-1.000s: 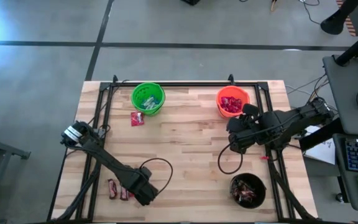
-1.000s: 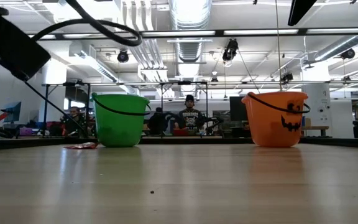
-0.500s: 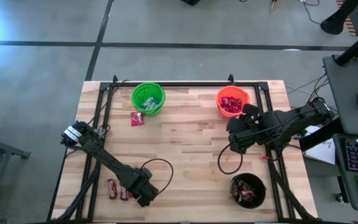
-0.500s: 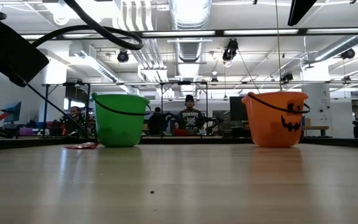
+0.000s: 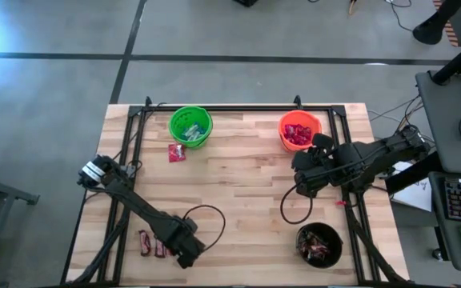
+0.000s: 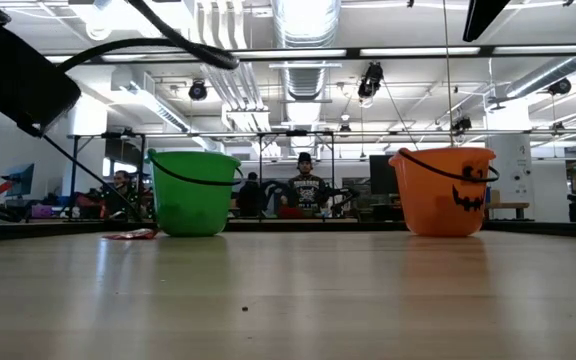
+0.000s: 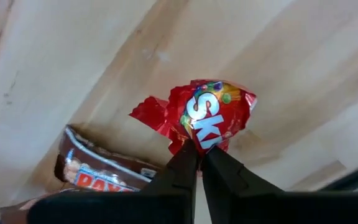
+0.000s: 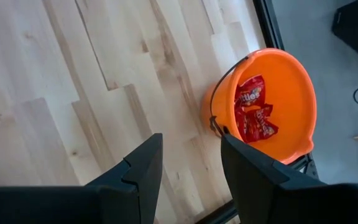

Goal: Sort candy
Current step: Put the red candy into the orange bucket

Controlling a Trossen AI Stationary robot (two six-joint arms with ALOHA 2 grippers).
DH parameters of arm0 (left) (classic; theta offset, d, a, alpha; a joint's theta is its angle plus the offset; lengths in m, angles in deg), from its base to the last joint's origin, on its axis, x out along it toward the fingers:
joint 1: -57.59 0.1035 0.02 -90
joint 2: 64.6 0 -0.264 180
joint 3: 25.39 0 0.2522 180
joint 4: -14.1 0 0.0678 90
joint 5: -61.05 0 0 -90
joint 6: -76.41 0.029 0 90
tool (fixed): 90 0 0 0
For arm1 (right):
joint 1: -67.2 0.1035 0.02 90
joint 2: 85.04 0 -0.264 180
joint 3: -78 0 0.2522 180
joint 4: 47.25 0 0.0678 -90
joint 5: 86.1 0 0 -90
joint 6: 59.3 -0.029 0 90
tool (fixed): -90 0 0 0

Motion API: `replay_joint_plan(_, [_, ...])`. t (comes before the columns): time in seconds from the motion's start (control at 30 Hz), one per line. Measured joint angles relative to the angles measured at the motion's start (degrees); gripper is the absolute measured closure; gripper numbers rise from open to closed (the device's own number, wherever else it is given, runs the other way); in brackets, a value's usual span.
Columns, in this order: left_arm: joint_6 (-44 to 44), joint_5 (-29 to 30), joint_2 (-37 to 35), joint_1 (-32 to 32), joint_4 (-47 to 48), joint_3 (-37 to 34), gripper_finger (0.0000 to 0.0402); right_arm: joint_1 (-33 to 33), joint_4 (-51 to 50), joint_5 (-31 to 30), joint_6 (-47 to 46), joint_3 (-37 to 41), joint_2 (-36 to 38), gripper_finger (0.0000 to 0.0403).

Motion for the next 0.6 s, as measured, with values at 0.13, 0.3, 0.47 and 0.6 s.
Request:
replay_joint_plan(0.13, [0.95, 0.06, -1.06, -0.02, -0.28, 0.95, 0.0401, 0.00, 0.00, 0.00, 0.21, -0.02, -0.02, 0.0250])
replay_joint_plan(0.3, [2.55, 0.35, -2.96, -0.02, 0.05, 2.57, 0.0401, 0.00, 0.00, -0.02, 0.63, 0.00, -0.02, 0.0250])
replay_joint_plan(0.47, [3.34, 1.30, -4.60, 0.06, 1.78, 3.89, 0.0401, 0.00, 0.00, -0.04, 0.68, -0.01, -0.02, 0.0250])
replay_joint_plan(0.6, [3.36, 3.02, -7.03, 0.33, 1.99, 3.93, 0.0402, 0.00, 0.00, -0.04, 0.66, -0.02, -0.02, 0.0250])
